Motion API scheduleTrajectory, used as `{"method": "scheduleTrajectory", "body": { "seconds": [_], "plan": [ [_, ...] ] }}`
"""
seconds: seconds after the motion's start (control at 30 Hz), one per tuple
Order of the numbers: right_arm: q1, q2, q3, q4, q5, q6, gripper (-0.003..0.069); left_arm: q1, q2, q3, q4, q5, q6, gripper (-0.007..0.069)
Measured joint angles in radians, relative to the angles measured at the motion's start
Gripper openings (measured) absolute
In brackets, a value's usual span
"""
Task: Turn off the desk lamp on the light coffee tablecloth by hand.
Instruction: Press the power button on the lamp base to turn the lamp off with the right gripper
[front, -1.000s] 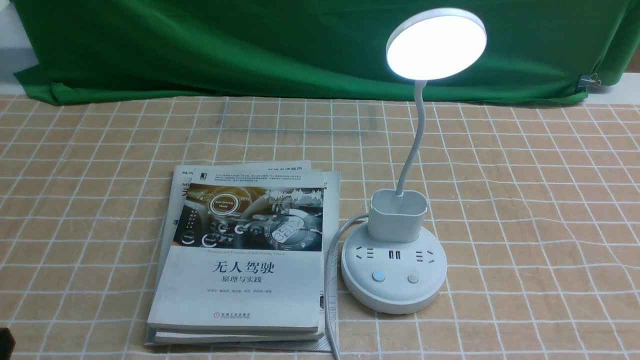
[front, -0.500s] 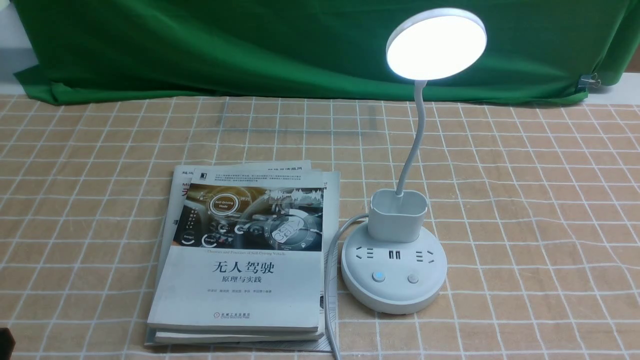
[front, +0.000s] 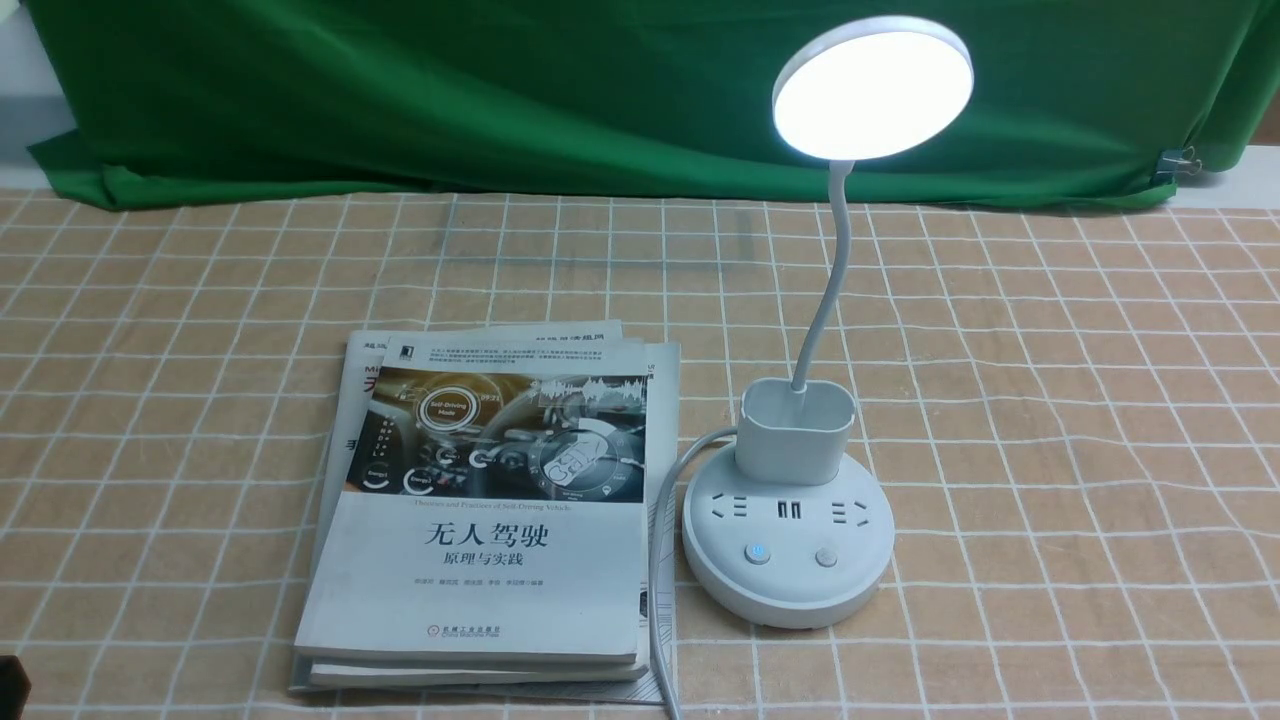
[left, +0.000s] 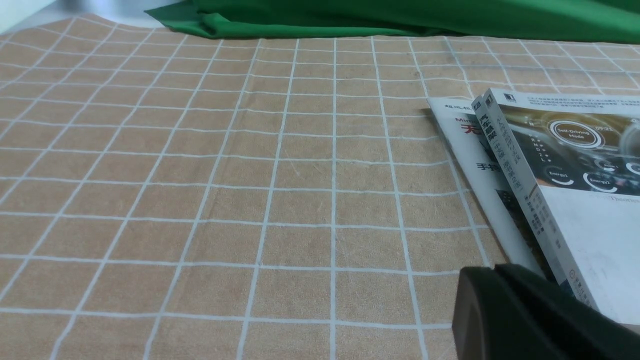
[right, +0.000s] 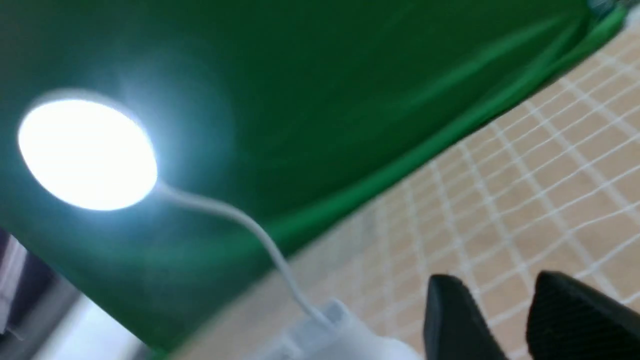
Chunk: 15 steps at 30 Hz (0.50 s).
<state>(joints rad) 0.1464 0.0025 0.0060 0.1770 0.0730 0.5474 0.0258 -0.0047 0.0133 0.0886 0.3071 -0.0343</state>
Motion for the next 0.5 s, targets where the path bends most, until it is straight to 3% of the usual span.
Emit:
{"method": "scheduleTrajectory", "body": {
  "seconds": [0.2,0.33,0.5],
  "plan": [
    [0.008,0.0,0.0,0.0,-0.051,0.057,0.0195,0.0,0.0,0.0,0.0,0.0,0.0,0.0004],
    [0.057,0.051,-0.083,0.001,0.101,-0.051,0.0063,0.0,0.0,0.0,0.0,0.0,0.0,0.0004],
    [0.139,0.294,-0.33,0.001,0.339,-0.241,0.0039,0.0,0.0,0.0,0.0,0.0,0.0,0.0004]
  ]
}}
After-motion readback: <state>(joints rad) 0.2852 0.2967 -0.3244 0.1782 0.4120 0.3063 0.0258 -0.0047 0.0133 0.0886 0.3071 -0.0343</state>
